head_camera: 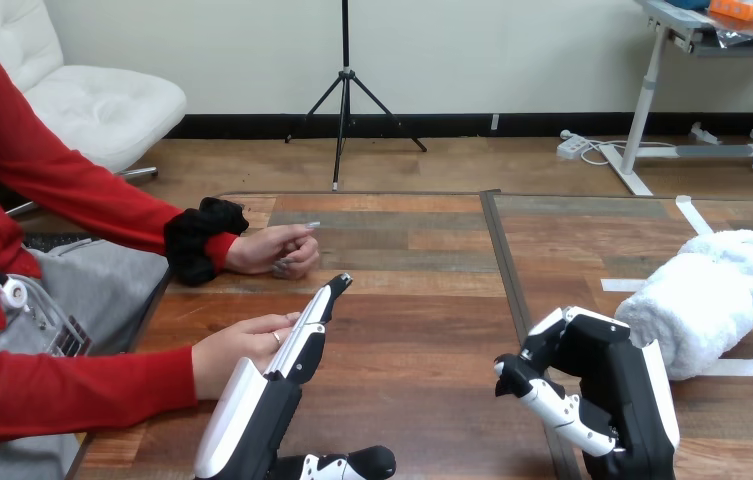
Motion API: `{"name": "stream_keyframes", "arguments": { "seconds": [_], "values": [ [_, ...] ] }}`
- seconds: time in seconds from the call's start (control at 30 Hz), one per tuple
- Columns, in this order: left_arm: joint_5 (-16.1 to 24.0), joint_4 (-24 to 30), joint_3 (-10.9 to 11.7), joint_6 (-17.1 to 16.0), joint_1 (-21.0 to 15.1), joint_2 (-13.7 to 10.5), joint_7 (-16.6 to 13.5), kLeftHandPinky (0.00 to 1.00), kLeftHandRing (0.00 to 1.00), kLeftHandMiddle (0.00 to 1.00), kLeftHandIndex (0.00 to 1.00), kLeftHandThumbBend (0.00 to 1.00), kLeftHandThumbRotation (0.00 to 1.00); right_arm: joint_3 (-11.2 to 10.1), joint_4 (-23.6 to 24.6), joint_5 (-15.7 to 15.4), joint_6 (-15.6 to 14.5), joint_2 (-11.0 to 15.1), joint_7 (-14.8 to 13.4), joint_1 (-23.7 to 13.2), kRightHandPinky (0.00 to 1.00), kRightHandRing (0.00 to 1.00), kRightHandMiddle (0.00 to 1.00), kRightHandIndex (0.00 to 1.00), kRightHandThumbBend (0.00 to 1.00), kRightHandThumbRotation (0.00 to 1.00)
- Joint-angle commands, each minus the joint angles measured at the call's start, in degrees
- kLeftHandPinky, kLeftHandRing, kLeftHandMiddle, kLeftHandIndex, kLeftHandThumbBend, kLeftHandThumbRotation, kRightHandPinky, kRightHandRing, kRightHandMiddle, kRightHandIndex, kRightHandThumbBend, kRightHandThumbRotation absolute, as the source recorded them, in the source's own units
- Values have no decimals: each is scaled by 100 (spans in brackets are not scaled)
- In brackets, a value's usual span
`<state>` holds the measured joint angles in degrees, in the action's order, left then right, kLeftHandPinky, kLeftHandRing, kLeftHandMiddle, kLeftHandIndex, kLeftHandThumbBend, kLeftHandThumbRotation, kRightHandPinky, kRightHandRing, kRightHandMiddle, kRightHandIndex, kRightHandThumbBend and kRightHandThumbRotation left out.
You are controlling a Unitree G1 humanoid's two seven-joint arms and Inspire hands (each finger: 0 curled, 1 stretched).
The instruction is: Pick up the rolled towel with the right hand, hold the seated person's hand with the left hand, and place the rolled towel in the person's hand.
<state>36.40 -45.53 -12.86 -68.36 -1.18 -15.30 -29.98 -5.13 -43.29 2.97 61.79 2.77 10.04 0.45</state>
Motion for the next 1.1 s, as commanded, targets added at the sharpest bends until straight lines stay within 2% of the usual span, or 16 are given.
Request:
{"name": "stream_keyframes", "arguments": {
  "seconds": [0.0,0.13,0.33,1.07],
  "values": [
    [-31,135,77,-35,-232,38,-82,92,97,99,99,100,89,41,-89,202,212,80,187,-423,23,28,35,39,86,37],
    [43,171,90,19,-227,29,-132,92,97,99,99,100,89,38,-112,279,217,70,283,-446,25,30,38,43,84,32],
    [47,170,89,7,-230,19,-132,92,97,99,99,100,90,17,-165,312,242,63,357,-470,27,32,40,45,83,30],
    [9,200,91,23,-191,14,-102,90,95,97,98,100,90,-6,-197,349,229,72,456,-464,31,37,44,48,84,34]
  ]
}}
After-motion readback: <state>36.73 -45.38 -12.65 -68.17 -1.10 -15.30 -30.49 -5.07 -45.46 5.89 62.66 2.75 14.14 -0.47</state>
